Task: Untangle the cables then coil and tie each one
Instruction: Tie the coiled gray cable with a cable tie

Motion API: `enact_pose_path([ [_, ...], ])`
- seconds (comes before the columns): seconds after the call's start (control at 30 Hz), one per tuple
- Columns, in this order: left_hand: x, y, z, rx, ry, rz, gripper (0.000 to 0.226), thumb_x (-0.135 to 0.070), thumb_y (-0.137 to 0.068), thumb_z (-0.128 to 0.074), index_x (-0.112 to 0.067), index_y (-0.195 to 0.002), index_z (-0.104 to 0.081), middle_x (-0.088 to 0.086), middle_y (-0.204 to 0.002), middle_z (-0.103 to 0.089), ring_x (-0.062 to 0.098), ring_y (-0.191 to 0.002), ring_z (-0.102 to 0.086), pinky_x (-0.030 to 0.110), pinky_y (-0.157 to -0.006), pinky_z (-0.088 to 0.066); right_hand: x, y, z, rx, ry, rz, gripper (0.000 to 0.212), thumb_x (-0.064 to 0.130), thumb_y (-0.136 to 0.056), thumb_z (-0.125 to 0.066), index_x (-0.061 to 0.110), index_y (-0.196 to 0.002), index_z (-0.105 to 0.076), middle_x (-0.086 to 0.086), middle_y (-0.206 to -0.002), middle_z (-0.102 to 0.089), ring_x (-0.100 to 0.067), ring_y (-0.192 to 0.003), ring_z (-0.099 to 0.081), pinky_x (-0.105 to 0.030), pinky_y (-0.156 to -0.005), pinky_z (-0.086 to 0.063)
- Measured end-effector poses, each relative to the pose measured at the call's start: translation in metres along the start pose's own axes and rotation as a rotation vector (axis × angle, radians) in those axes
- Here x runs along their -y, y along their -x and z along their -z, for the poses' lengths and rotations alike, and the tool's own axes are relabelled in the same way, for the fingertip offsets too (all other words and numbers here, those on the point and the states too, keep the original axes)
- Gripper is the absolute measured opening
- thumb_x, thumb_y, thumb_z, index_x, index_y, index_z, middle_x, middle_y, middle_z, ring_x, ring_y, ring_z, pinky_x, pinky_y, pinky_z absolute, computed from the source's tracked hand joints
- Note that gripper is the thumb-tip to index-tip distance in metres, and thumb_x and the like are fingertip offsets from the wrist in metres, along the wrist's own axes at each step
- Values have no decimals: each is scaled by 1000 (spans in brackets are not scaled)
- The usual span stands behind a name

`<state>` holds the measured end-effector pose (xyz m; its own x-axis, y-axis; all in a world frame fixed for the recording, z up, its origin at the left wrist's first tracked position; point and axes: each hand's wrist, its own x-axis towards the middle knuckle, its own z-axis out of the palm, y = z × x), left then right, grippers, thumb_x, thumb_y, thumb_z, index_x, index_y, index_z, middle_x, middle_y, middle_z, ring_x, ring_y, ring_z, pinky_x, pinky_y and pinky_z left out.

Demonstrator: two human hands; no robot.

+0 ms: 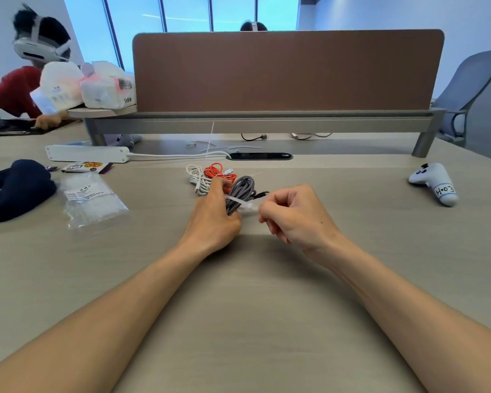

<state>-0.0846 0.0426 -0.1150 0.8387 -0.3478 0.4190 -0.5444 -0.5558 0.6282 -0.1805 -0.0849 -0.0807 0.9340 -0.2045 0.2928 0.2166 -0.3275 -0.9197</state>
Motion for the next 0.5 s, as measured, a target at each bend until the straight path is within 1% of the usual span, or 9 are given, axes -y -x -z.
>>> enact_pose_path([
  [0.07,-2,0,-3,-17,-1,-7,48,-6,-77,-62,-16,-118,-41,6,-105,-61,30,-101,-57,28,-76,-39,4,3,-3,37,-17,36,29,-3,-78,-56,6,-50,-58,-2,-38,-46,-12,-31,-33,-15,-36,-25],
  [0.13,-3,-1,-5,-35,-10,-10,50,-4,-75,-61,-14,-119,-40,11,-101,-63,36,-96,-57,36,-76,-45,7,7,-5,66,-46,69,24,-8,-76,-54,-2,-53,-58,-3,-38,-46,-11,-29,-33,-15,-35,-26],
  [0.2,-2,-3,-2,-54,-7,-4,49,-5,-74,-61,-13,-120,-42,13,-97,-65,37,-93,-58,38,-74,-46,10,11,-7,91,-72,107,20,-11,-76,-54,-8,-56,-57,-4,-37,-46,-11,-27,-33,-14,-35,-26],
  [0.23,-1,-3,0,-64,4,-7,46,-6,-75,-61,-13,-118,-44,12,-95,-67,36,-91,-60,36,-72,-46,12,12,-8,106,-83,128,20,-11,-76,-55,-8,-56,-57,-3,-37,-47,-11,-27,-33,-14,-35,-27],
  [0.3,2,-4,3,-81,44,-7,32,-6,-77,-62,-15,-107,-51,3,-85,-68,22,-83,-64,26,-66,-42,14,14,-9,137,-113,149,19,-6,-74,-56,-6,-55,-57,-2,-36,-46,-10,-26,-32,-13,-35,-26],
  [0.37,2,-5,6,-70,53,11,20,-5,-77,-63,-19,-89,-56,-7,-66,-62,0,-62,-61,13,-54,-38,12,12,-7,149,-131,104,17,5,-68,-53,1,-51,-56,-2,-34,-44,-11,-26,-31,-12,-35,-24],
  [0.4,3,-6,7,-63,41,16,16,-5,-77,-63,-19,-84,-59,-8,-63,-60,1,-60,-62,13,-53,-39,10,9,-4,158,-128,47,16,9,-65,-52,4,-50,-56,-2,-35,-43,-12,-27,-31,-12,-35,-23],
  [0.43,4,-6,7,-70,16,7,13,-7,-77,-63,-17,-85,-63,-5,-65,-63,11,-66,-65,19,-57,-41,7,6,0,186,-114,-21,15,13,-63,-51,5,-51,-56,-3,-36,-44,-14,-29,-33,-13,-35,-24],
  [0.5,4,-5,8,-115,-71,-47,15,-8,-77,-60,-14,-90,-64,8,-80,-69,33,-82,-62,27,-63,-38,3,2,7,292,-62,-130,16,18,-62,-52,3,-57,-58,-7,-43,-50,-19,-34,-41,-17,-37,-29],
])
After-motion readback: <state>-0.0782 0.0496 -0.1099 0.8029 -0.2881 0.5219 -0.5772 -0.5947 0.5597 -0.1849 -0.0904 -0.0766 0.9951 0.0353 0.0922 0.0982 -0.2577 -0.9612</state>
